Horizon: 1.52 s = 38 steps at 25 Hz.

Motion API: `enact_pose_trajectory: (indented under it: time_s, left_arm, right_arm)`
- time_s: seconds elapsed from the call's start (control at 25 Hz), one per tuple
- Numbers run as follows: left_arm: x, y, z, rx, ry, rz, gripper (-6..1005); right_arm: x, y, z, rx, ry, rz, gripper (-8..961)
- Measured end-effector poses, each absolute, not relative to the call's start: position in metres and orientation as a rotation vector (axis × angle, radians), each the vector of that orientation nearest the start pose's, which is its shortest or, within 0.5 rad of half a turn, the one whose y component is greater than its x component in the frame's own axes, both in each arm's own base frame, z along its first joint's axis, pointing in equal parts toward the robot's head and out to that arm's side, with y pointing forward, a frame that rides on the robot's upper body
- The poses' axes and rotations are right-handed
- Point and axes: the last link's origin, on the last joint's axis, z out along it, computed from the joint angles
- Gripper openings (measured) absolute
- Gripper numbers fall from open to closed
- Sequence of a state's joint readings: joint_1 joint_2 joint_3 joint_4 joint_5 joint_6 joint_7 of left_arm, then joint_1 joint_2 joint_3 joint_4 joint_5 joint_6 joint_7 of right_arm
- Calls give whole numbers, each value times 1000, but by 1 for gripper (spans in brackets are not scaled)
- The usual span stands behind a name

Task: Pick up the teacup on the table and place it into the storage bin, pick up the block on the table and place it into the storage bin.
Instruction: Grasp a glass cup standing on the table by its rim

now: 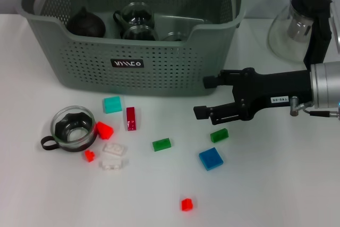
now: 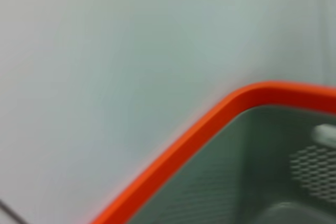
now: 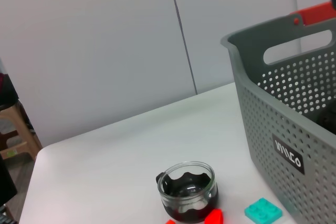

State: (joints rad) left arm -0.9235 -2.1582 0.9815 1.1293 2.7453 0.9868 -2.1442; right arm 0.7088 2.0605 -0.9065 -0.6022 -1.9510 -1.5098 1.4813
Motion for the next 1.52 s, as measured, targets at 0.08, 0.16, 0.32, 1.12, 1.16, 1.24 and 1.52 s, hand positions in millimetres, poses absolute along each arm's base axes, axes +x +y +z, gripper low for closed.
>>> enact_pose_trajectory:
  time_s: [0.08, 0.16, 0.32, 1.12, 1.16, 1.24, 1.52]
  left_arm:
    - [-98, 462, 51, -2337, -312, 55, 756]
    - [-93, 447, 59, -2402, -305, 33, 761]
    - [-93, 413, 78, -2528, -275, -12, 766]
    - [-155, 325, 102, -2845, -321, -69, 760]
    - [-159, 325, 98, -2851, -341, -51, 758]
    - [-169, 326, 88, -2867, -406, 9, 756]
    - [-186, 335, 56, -2841, -514, 234, 758]
  right_arm:
    - [198, 362, -26, -2951, 494, 619, 944]
    - [199, 362, -24, -2950, 479, 614, 945]
    - [201, 363, -23, -2950, 457, 608, 945]
    - [203, 363, -21, -2936, 457, 620, 945]
    - [203, 363, -21, -2936, 457, 620, 945]
    - [203, 363, -21, -2933, 459, 620, 944]
    - [203, 366, -23, -2914, 465, 621, 945]
